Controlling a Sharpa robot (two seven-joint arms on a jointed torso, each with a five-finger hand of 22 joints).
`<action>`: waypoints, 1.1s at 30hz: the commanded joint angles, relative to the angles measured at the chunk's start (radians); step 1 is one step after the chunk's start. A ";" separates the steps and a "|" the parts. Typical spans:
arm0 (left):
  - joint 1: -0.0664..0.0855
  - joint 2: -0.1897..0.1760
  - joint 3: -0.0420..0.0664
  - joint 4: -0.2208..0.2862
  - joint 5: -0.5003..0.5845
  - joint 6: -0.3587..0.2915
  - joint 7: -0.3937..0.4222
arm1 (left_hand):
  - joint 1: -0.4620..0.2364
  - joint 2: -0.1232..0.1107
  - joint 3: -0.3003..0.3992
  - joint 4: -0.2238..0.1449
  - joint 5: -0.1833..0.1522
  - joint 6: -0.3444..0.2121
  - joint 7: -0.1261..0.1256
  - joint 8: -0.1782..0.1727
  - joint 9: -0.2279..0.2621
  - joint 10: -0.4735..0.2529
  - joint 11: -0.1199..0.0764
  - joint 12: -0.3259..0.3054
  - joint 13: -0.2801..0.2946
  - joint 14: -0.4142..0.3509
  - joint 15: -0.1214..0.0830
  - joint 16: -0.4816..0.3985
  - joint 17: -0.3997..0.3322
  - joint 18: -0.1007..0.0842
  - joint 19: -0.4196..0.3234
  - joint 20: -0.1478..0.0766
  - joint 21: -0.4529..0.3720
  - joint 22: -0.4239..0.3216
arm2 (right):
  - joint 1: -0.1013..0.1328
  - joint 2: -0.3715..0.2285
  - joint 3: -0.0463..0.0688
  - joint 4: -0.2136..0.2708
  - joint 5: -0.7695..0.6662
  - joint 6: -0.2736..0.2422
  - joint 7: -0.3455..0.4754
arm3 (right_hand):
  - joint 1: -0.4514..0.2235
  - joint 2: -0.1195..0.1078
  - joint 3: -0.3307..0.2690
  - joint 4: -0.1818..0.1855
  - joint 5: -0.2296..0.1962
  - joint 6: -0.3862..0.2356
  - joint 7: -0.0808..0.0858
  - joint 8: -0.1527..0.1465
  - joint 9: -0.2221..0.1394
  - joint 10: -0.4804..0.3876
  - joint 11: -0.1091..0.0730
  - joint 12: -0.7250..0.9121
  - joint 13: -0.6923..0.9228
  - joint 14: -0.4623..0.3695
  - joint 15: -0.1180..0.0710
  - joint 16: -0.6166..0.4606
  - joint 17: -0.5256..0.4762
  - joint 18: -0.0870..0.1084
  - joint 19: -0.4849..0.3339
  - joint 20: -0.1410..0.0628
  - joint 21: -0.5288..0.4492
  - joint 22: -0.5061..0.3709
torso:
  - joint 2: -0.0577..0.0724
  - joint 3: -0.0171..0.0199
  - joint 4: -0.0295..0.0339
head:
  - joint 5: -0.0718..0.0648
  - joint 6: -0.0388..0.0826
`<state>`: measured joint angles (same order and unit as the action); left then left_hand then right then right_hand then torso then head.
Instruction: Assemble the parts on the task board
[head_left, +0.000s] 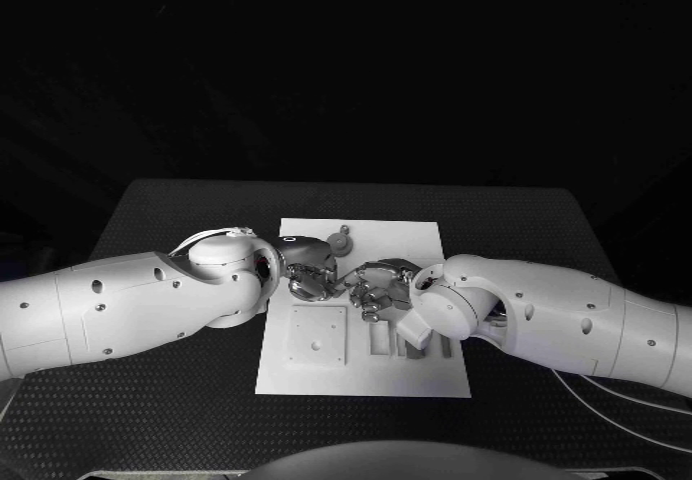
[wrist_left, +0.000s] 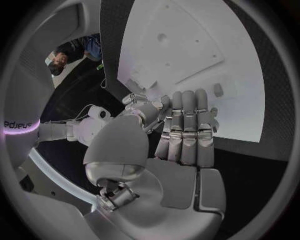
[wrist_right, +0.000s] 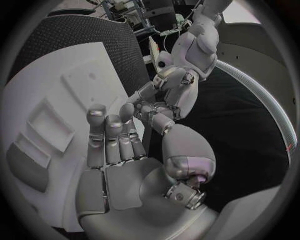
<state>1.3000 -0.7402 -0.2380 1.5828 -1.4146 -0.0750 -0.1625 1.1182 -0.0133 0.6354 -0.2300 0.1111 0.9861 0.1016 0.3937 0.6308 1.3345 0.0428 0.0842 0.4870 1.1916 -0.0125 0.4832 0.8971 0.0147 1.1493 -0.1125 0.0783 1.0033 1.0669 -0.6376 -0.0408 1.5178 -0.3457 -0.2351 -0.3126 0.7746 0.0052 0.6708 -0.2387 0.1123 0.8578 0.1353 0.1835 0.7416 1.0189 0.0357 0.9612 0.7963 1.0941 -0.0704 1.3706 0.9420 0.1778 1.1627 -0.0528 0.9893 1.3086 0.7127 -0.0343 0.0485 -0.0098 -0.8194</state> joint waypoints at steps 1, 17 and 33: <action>0.000 0.005 0.001 0.004 0.000 0.010 0.021 | -0.004 0.005 0.006 0.000 0.005 0.007 0.002 0.003 0.002 0.008 0.000 -0.005 0.001 0.007 -0.002 -0.006 -0.002 -0.012 0.005 0.001 -0.004 -0.001 | 0.000 0.004 0.000 0.007 -0.005 0.010 0.019 | 0.002 -0.003 -0.005 -0.002 0.000 0.016 0.013 0.006 0.002 -0.002 0.000 0.004 -0.001 0.001 0.000 -0.003 -0.001 0.084 0.003 0.002 -0.004 0.013 | 0.000 0.0006 -0.0002 | 0.000 -0.001; 0.000 0.009 0.001 -0.001 0.000 0.021 0.020 | -0.005 0.005 0.006 0.000 0.005 0.007 0.002 0.002 0.004 0.009 0.000 -0.006 0.001 0.008 -0.002 -0.006 -0.001 -0.012 0.005 0.001 -0.005 -0.001 | 0.000 0.011 0.000 0.014 -0.052 0.007 0.024 | 0.081 -0.074 0.006 -0.037 0.001 0.022 0.010 0.013 0.017 0.000 -0.003 0.007 -0.001 0.003 -0.003 -0.001 -0.001 0.084 0.011 0.000 -0.004 0.013 | 0.000 -0.0005 -0.0001 | -0.001 -0.002; 0.000 0.013 0.001 -0.004 0.000 0.025 0.021 | -0.005 0.005 0.006 0.000 0.005 0.007 0.002 0.001 0.006 0.009 0.000 -0.006 0.002 0.008 -0.002 -0.006 -0.001 -0.012 0.006 0.001 -0.005 -0.001 | 0.000 0.030 0.001 0.005 -0.089 -0.019 0.011 | 0.125 -0.103 -0.011 -0.038 0.000 0.048 0.001 0.034 0.042 0.007 -0.011 0.008 -0.002 0.008 -0.011 0.000 -0.002 0.084 0.016 0.002 -0.004 0.014 | 0.000 -0.0008 0.0000 | -0.002 -0.003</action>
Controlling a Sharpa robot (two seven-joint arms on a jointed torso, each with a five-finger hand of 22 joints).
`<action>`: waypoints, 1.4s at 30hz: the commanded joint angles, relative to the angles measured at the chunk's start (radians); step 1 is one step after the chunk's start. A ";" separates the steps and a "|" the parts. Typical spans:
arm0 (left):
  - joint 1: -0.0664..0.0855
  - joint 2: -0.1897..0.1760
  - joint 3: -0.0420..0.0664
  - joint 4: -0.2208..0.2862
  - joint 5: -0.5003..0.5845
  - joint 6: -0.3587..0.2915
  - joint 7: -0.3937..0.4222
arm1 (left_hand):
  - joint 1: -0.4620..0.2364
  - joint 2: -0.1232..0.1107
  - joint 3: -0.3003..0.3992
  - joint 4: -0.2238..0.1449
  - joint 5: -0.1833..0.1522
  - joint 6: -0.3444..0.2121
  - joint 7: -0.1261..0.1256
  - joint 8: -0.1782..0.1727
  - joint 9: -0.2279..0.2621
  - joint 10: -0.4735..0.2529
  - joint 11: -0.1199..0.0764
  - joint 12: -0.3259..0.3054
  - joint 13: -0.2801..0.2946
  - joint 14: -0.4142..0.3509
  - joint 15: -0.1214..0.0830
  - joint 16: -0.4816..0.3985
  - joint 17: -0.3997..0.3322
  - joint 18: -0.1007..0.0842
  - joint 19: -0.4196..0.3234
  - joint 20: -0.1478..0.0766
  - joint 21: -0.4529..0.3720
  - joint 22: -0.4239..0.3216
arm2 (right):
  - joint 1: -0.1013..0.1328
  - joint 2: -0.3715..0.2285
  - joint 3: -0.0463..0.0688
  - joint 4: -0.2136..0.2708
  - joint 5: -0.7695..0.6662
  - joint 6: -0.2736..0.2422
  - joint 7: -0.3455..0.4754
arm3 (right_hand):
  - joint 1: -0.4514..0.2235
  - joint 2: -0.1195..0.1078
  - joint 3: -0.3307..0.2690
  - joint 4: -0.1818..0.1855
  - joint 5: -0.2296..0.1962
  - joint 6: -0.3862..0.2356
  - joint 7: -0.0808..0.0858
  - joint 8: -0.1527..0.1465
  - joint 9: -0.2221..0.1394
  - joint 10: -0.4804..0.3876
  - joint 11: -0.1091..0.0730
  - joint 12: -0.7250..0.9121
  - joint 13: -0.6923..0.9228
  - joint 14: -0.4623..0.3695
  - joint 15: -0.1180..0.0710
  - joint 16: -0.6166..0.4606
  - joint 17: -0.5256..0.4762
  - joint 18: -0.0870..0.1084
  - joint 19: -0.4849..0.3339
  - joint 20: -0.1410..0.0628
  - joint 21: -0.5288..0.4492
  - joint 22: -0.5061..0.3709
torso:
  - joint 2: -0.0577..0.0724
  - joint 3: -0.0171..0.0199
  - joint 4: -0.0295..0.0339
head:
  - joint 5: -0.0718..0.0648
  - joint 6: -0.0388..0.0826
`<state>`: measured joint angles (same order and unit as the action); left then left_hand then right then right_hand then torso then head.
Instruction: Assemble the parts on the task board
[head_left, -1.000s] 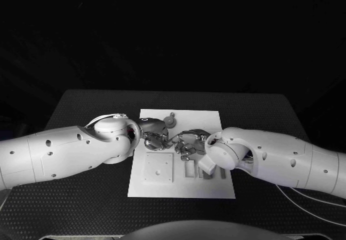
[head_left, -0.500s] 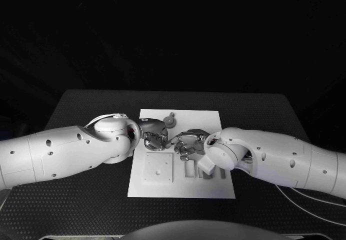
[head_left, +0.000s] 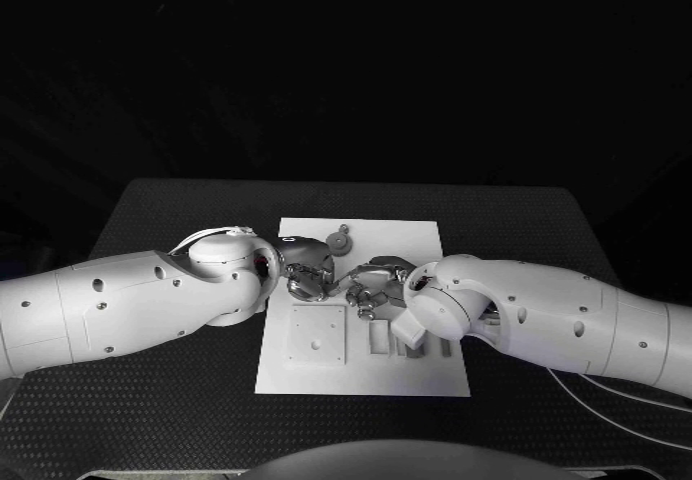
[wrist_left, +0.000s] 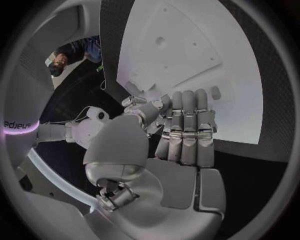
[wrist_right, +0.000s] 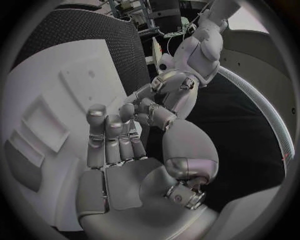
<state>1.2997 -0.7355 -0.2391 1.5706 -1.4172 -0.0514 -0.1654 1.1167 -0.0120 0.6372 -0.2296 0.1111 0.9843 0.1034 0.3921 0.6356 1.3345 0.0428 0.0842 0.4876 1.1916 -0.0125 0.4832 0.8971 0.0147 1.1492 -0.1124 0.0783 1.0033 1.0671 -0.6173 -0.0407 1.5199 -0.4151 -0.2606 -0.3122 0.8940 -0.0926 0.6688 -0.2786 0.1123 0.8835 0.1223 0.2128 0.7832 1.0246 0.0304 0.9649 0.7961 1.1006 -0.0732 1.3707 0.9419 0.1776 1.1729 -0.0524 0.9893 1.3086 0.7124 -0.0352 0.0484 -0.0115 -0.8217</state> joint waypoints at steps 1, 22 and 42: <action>0.000 0.008 0.002 0.009 0.002 0.001 0.024 | -0.004 0.004 0.004 0.000 0.005 0.009 0.001 0.003 0.001 0.010 0.000 -0.006 0.001 0.008 -0.002 -0.006 -0.001 -0.012 0.006 0.001 -0.005 -0.001 | 0.000 0.012 0.001 0.001 -0.039 0.004 0.009 | 0.003 -0.008 -0.013 0.005 0.000 0.022 0.013 0.004 0.002 0.001 -0.006 0.004 -0.002 0.002 -0.009 0.000 -0.002 0.084 0.006 0.002 -0.004 0.014 | 0.000 0.0003 0.0002 | 0.000 -0.001; 0.000 0.011 0.002 0.013 0.002 -0.004 0.025 | -0.005 0.004 0.004 0.000 0.006 0.009 0.001 0.002 0.003 0.010 0.000 -0.007 0.001 0.009 -0.002 -0.007 -0.001 -0.012 0.006 0.000 -0.005 -0.001 | 0.000 0.031 0.000 -0.021 -0.061 -0.003 0.005 | 0.001 0.047 -0.074 0.000 0.001 0.079 -0.010 0.018 0.015 0.038 -0.029 0.002 -0.012 0.027 -0.029 0.005 -0.003 0.084 0.023 -0.005 0.005 0.016 | 0.000 0.0007 -0.0002 | -0.001 -0.003; 0.000 0.011 0.002 0.014 0.002 -0.005 0.025 | -0.005 0.003 0.004 0.000 0.006 0.009 0.001 0.001 0.005 0.011 0.000 -0.008 0.002 0.009 -0.002 -0.007 -0.001 -0.012 0.007 0.000 -0.005 -0.001 | 0.000 0.037 0.000 -0.035 -0.059 -0.032 0.027 | 0.083 0.102 -0.070 -0.013 0.002 0.164 -0.040 0.033 0.013 0.094 -0.057 -0.002 -0.022 0.066 -0.051 0.006 -0.004 0.084 0.041 -0.003 0.031 0.018 | 0.000 0.0006 -0.0001 | -0.002 -0.002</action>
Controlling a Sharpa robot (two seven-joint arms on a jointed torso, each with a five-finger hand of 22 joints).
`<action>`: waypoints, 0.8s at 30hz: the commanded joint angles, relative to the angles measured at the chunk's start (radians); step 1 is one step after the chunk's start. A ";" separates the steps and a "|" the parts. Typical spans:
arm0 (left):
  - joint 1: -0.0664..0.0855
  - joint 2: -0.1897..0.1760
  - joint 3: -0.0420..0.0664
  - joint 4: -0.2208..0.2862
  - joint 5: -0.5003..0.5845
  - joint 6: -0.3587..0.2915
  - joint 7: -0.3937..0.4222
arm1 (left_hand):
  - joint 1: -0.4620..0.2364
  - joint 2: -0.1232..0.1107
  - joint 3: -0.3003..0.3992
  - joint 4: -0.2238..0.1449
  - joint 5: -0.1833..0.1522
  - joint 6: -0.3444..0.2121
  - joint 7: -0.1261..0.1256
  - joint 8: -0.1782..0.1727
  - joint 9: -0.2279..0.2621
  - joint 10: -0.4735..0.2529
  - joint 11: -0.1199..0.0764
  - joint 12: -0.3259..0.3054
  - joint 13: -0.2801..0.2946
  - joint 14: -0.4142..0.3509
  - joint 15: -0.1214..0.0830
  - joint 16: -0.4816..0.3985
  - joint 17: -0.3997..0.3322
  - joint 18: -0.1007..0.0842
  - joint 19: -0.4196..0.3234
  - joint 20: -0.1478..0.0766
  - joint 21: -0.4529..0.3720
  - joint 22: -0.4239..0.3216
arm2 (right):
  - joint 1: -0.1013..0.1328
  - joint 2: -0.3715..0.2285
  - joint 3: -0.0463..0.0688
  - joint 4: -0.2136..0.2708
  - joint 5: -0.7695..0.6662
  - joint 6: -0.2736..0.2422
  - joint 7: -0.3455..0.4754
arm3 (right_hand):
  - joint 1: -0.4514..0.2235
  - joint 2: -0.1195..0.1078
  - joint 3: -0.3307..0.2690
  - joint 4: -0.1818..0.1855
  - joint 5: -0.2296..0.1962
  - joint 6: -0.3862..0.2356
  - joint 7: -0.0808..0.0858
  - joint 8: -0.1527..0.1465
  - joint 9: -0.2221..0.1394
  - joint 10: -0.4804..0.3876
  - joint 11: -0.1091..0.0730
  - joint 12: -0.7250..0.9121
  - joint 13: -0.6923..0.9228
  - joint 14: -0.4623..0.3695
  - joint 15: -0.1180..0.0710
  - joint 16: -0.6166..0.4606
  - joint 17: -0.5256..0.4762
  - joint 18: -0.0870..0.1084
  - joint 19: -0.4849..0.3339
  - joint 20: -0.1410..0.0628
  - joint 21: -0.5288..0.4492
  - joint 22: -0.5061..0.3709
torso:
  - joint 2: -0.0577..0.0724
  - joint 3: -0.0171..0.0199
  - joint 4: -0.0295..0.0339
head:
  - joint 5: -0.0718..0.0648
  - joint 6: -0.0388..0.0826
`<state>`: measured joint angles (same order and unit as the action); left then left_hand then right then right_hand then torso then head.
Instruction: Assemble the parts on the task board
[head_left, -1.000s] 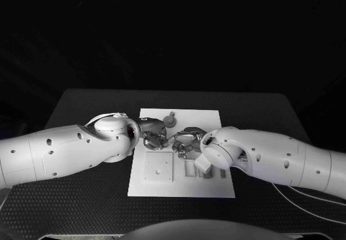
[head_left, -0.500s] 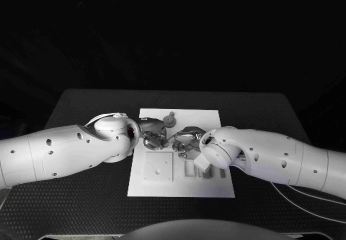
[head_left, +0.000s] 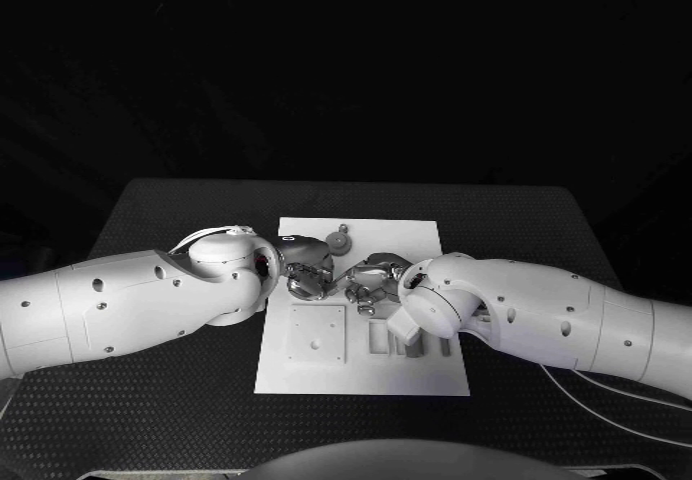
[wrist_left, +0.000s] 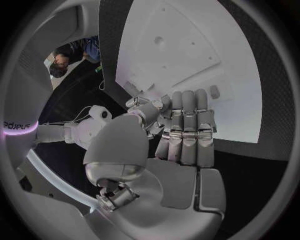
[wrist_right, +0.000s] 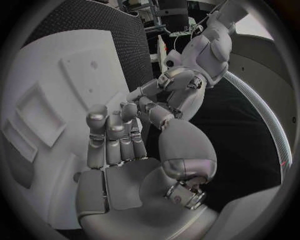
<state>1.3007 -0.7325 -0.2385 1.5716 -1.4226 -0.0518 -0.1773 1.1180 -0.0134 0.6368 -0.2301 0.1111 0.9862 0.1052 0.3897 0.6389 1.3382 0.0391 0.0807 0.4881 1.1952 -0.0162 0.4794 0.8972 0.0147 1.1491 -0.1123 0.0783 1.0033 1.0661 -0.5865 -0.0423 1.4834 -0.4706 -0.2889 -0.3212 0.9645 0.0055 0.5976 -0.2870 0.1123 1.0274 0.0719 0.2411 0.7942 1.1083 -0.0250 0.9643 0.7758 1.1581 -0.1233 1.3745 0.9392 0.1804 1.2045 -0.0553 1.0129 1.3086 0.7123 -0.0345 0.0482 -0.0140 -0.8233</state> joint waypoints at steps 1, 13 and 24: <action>-0.001 0.008 0.001 0.013 0.008 -0.004 0.037 | -0.006 0.005 0.005 0.001 0.007 0.007 -0.001 0.003 0.002 0.007 0.003 -0.004 0.001 0.006 0.001 -0.003 -0.001 -0.012 0.007 0.000 -0.005 -0.001 | 0.001 0.006 0.002 0.000 0.000 -0.004 0.040 | 0.016 0.007 0.002 -0.005 0.002 0.023 0.009 0.005 0.002 0.013 -0.002 -0.001 -0.002 0.010 -0.002 0.002 -0.001 0.081 0.010 0.000 0.008 0.018 | 0.000 0.0001 0.0000 | 0.000 0.000; -0.001 0.005 0.001 0.013 0.015 -0.007 0.031 | -0.007 0.005 0.005 0.001 0.007 0.006 -0.001 0.002 0.003 0.006 0.004 -0.005 0.001 0.005 0.001 -0.004 -0.001 -0.013 0.006 0.000 -0.006 -0.001 | 0.000 0.001 0.001 -0.004 0.017 0.028 0.078 | 0.018 0.038 0.007 -0.003 0.003 0.033 0.008 0.005 0.001 0.022 -0.004 -0.004 -0.004 0.015 -0.004 0.001 -0.001 0.081 0.011 0.003 0.012 0.018 | 0.000 0.0006 -0.0001 | -0.001 0.001; 0.000 0.001 0.001 0.008 0.058 -0.083 0.018 | -0.023 -0.045 -0.013 0.004 0.002 -0.063 0.034 -0.056 -0.013 -0.010 0.012 -0.012 -0.001 -0.006 0.008 -0.013 -0.002 -0.014 -0.009 0.005 -0.009 -0.003 | 0.000 -0.003 0.001 -0.002 0.015 0.051 0.092 | 0.020 0.047 0.011 -0.004 0.003 0.038 0.007 0.005 0.000 0.025 -0.005 -0.005 -0.004 0.016 -0.005 0.001 0.000 0.081 0.010 0.003 0.014 0.018 | 0.000 0.0008 0.0000 | -0.002 0.002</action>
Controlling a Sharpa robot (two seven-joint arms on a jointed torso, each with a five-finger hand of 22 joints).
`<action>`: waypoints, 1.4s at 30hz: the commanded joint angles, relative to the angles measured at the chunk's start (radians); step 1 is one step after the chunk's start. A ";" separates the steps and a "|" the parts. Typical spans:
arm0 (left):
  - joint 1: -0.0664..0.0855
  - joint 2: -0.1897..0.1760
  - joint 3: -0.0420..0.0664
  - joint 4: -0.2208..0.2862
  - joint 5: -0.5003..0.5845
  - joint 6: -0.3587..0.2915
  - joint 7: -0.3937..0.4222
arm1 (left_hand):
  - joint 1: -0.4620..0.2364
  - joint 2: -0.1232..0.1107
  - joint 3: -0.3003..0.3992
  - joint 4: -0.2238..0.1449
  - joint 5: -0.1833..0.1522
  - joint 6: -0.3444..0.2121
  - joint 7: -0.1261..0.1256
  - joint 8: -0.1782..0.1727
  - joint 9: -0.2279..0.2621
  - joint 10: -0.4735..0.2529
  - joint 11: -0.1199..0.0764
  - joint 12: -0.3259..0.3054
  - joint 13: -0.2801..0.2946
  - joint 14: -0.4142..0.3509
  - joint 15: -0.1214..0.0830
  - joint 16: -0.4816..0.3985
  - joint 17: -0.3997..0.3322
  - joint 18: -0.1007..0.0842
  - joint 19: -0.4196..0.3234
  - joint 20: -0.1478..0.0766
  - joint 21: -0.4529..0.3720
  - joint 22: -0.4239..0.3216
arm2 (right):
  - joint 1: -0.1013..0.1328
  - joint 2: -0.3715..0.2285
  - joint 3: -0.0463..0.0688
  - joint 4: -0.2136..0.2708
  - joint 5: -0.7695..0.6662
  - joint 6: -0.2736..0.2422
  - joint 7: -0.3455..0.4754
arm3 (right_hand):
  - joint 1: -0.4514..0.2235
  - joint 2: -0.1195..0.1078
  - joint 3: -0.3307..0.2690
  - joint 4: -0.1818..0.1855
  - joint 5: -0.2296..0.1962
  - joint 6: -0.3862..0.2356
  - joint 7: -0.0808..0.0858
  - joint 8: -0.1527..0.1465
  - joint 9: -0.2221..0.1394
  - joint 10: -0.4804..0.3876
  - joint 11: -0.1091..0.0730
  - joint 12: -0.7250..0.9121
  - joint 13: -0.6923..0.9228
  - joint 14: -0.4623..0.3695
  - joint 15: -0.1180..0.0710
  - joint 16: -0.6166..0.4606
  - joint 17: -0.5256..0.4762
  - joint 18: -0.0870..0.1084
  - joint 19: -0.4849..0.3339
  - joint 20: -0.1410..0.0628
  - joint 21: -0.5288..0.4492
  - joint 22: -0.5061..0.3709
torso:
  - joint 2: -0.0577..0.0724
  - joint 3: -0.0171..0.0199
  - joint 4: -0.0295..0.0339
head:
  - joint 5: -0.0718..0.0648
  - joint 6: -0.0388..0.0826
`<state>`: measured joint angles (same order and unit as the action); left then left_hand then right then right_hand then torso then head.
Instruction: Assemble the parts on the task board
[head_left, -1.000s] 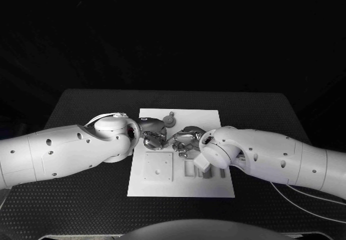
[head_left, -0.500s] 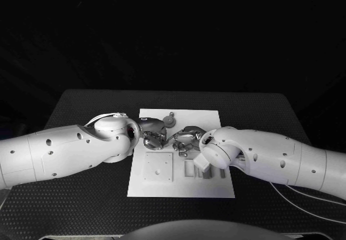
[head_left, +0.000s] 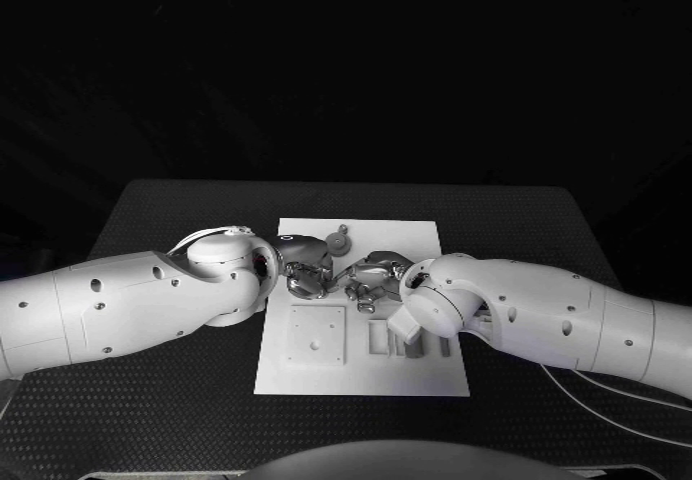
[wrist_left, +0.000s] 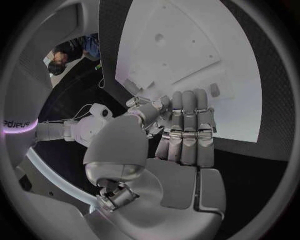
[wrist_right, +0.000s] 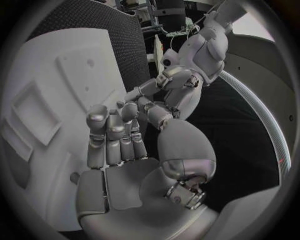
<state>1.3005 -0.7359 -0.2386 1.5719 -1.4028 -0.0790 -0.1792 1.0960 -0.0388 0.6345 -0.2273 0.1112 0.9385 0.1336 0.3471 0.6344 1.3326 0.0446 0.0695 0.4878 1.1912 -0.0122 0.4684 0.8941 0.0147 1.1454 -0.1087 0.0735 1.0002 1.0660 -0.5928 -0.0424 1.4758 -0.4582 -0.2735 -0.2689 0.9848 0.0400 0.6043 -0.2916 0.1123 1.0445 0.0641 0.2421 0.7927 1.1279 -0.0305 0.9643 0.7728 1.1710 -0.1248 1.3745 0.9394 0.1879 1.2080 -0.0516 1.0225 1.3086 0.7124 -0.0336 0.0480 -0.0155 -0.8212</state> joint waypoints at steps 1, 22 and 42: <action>0.000 0.004 0.001 0.006 0.042 -0.061 0.018 | -0.005 -0.037 -0.015 0.006 -0.002 -0.028 0.013 -0.025 -0.014 -0.007 0.007 -0.001 -0.001 -0.004 0.004 -0.003 0.002 -0.014 -0.007 0.002 -0.004 0.000 | 0.001 0.003 0.001 0.005 0.001 0.038 0.039 | 0.000 0.012 0.004 0.000 0.003 0.022 0.014 0.004 0.002 0.006 0.000 -0.005 -0.001 0.004 -0.003 0.001 -0.001 0.074 0.007 -0.001 0.004 0.018 | 0.000 -0.0002 0.0000 | 0.000 0.000; 0.000 -0.066 0.002 -0.014 0.222 -0.027 0.053 | -0.044 -0.145 -0.150 -0.019 -0.009 -0.202 0.034 -0.072 -0.093 -0.220 0.080 -0.007 -0.070 -0.051 0.032 -0.023 0.014 -0.007 -0.054 0.027 -0.006 -0.030 | 0.000 -0.030 0.000 -0.010 -0.017 0.048 0.065 | 0.001 0.014 0.006 -0.001 0.003 0.026 0.013 0.004 0.001 0.009 -0.001 -0.005 -0.001 0.006 -0.004 0.001 0.000 0.074 0.007 0.000 0.006 0.018 | 0.000 0.0002 0.0001 | 0.000 0.005; 0.014 -0.148 0.004 -0.144 1.197 0.094 0.250 | -0.047 -0.036 -0.166 -0.027 -0.059 -0.174 0.041 -0.054 -0.129 -0.247 0.088 -0.005 -0.160 -0.051 0.039 -0.047 0.008 -0.003 -0.060 0.036 -0.005 -0.062 | -0.001 -0.057 0.001 -0.005 -0.023 0.071 0.089 | 0.000 0.003 -0.004 -0.002 -0.063 0.025 0.011 0.003 0.003 0.010 -0.003 -0.006 -0.001 0.006 -0.007 0.002 0.001 0.074 0.008 -0.003 0.009 0.018 | 0.000 -0.0001 0.0003 | 0.006 0.017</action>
<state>1.3130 -0.8870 -0.2352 1.4288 -0.4311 -0.0262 0.0463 1.0565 -0.0728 0.4671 -0.2600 0.0560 0.7698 0.1751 0.2958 0.5068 1.0938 0.1335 0.0646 0.3303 1.1356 0.0254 0.4250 0.9031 0.0147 1.0845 -0.0731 0.0692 0.9394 1.0656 -0.6495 -0.0420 1.4666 -0.4703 -0.2278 -0.1986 0.9845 0.0474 0.6044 -0.2913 0.0502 1.0470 0.0617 0.2428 0.7933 1.1318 -0.0336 0.9643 0.7731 1.1768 -0.1256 1.3743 0.9396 0.1902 1.2117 -0.0549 1.0283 1.3086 0.7126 -0.0332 0.0484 -0.0109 -0.8057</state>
